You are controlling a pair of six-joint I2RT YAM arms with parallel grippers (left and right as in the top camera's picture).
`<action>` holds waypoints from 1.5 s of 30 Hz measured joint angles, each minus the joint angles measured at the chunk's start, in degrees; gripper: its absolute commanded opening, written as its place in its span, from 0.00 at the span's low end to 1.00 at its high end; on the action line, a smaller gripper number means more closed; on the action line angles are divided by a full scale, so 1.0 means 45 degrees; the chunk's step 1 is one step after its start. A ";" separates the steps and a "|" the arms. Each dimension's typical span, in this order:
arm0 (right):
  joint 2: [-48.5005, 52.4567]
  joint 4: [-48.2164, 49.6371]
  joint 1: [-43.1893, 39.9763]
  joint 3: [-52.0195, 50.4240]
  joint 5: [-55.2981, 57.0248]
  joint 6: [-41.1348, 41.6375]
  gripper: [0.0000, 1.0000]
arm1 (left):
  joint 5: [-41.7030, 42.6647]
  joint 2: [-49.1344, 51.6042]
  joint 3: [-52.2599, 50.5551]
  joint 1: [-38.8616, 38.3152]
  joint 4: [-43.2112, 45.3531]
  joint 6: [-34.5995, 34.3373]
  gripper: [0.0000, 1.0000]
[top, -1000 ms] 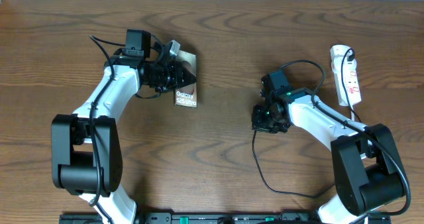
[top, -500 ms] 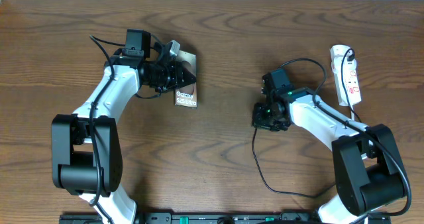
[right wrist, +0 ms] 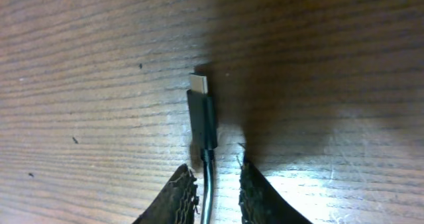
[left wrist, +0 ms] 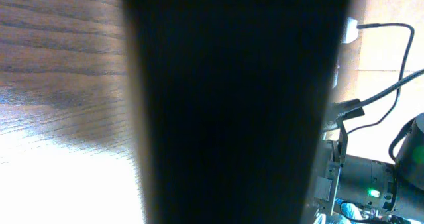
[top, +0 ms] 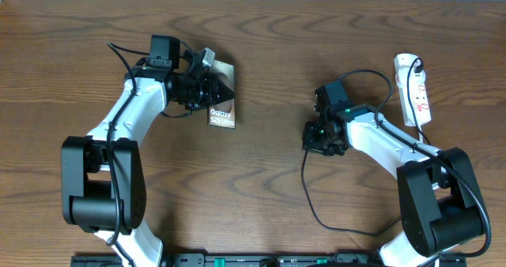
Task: Plug charger to phone and switch on socket
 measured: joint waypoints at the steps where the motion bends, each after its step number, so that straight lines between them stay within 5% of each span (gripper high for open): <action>1: 0.0000 -0.0010 0.0000 0.0000 -0.0010 0.0010 0.22 | 0.0000 0.0000 0.0000 0.0000 0.0000 0.0005 0.07; 14: 0.0005 -0.0340 0.0476 -0.0005 -0.0568 0.0981 0.25 | 0.0000 0.0000 0.0000 0.0000 0.0000 0.0000 0.07; 23: 0.0053 -0.0228 0.0486 -0.0058 -0.0559 0.1423 0.01 | 0.0000 0.0000 0.0000 0.0000 0.0000 0.0005 0.08; 30: 0.0063 -0.0160 0.0437 -0.0097 -0.0714 0.1282 0.01 | 0.0000 0.0000 0.0000 0.0000 0.0000 0.0005 0.07; 35: 0.0049 -0.0214 -0.0296 -0.0277 -0.2059 -0.0194 0.01 | 0.0000 0.0000 0.0000 0.0000 -0.0010 0.0073 0.07; 45: -0.1501 0.1583 -0.1297 -0.0442 -0.8534 -0.5780 0.01 | 0.1962 0.0000 0.0000 -0.0005 -0.0019 0.1540 0.07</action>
